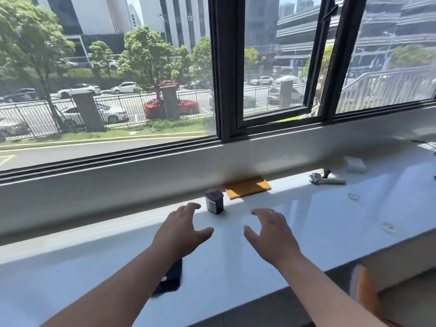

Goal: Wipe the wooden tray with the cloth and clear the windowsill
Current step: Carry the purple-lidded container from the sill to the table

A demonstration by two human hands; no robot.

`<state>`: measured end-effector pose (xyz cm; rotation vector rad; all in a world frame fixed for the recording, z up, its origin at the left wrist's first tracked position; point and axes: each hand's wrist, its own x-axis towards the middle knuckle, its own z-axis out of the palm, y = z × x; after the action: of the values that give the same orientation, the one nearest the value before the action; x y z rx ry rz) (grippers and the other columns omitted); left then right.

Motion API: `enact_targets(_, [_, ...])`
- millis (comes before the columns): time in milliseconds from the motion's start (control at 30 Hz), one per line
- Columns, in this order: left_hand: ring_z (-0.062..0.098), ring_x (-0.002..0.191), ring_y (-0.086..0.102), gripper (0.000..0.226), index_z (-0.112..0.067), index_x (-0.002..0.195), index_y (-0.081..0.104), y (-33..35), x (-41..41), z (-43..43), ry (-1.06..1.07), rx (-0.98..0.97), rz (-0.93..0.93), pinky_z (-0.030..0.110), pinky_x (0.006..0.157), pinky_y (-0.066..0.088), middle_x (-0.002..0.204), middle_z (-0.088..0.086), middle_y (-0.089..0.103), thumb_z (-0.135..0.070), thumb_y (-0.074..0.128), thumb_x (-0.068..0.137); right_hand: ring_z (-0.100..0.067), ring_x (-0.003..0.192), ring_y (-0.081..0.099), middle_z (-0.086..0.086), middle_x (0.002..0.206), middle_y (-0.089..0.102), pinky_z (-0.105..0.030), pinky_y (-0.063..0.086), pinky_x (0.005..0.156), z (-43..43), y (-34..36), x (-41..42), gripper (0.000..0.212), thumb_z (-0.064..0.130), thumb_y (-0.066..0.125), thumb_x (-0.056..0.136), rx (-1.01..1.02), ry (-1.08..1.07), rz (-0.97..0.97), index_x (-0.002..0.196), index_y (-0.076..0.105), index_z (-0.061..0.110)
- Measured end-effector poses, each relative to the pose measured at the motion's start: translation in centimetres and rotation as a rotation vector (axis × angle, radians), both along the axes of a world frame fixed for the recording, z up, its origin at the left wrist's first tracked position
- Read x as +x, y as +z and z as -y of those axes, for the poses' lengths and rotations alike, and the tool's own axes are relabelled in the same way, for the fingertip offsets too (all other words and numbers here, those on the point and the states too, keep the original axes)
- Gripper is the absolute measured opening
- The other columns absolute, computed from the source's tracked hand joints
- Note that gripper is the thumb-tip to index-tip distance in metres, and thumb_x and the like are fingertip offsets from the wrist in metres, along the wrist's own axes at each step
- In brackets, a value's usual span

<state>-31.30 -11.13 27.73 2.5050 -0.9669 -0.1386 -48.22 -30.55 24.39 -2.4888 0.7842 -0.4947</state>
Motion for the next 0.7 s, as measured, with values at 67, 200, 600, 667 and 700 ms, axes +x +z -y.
enact_targets(67, [0.012, 0.136, 0.045, 0.082, -0.038, 0.15, 0.04, -0.9, 1.3, 2.3, -0.04, -0.002, -0.011, 0.029, 0.091, 0.04, 0.151, -0.016, 0.049, -0.071, 0.062, 0.078, -0.018, 0.141, 0.039, 0.005, 0.148, 0.054, -0.035, 0.042, 0.11, 1.9, -0.6, 0.3, 0.056, 0.052, 0.056, 0.096, 0.0, -0.034, -0.022, 0.144, 0.053, 0.025])
enact_targets(200, [0.014, 0.129, 0.049, 0.078, -0.04, 0.147, 0.042, -1.9, 4.8, 6.1, -0.093, -0.023, -0.037, 0.029, 0.088, 0.042, 0.146, -0.015, 0.053, -0.068, 0.065, 0.079, -0.018, 0.141, 0.038, 0.005, 0.148, 0.054, -0.037, 0.041, 0.111, 5.2, -0.6, 2.1, 0.056, 0.051, 0.057, 0.096, -0.011, -0.121, -0.054, 0.145, 0.053, 0.025])
enact_targets(600, [0.022, 0.132, 0.053, 0.08, -0.031, 0.149, 0.046, -2.1, 17.9, 14.6, -0.093, -0.048, -0.086, 0.033, 0.093, 0.042, 0.148, -0.006, 0.057, -0.061, 0.068, 0.079, -0.02, 0.14, 0.038, 0.004, 0.15, 0.052, -0.039, 0.04, 0.112, 11.0, 1.9, 14.5, 0.063, 0.055, 0.056, 0.092, -0.071, -0.112, -0.041, 0.148, 0.05, 0.027])
enact_targets(667, [0.019, 0.129, 0.053, 0.077, -0.032, 0.145, 0.048, -3.8, 18.5, 15.3, -0.094, -0.008, -0.12, 0.03, 0.09, 0.041, 0.144, -0.007, 0.058, -0.062, 0.068, 0.077, -0.02, 0.145, 0.033, 0.005, 0.156, 0.047, -0.038, 0.035, 0.116, 11.5, 0.0, 16.0, 0.069, 0.063, 0.053, 0.092, -0.03, -0.056, -0.128, 0.152, 0.044, 0.03])
enact_targets(700, [0.018, 0.128, 0.054, 0.076, -0.033, 0.143, 0.049, -4.7, 19.1, 15.6, -0.092, 0.016, -0.135, 0.03, 0.089, 0.041, 0.143, -0.008, 0.058, -0.063, 0.068, 0.075, -0.02, 0.148, 0.03, 0.004, 0.158, 0.044, -0.039, 0.033, 0.118, 12.1, -0.9, 16.8, 0.074, 0.067, 0.051, 0.091, -0.012, -0.038, -0.173, 0.154, 0.04, 0.031])
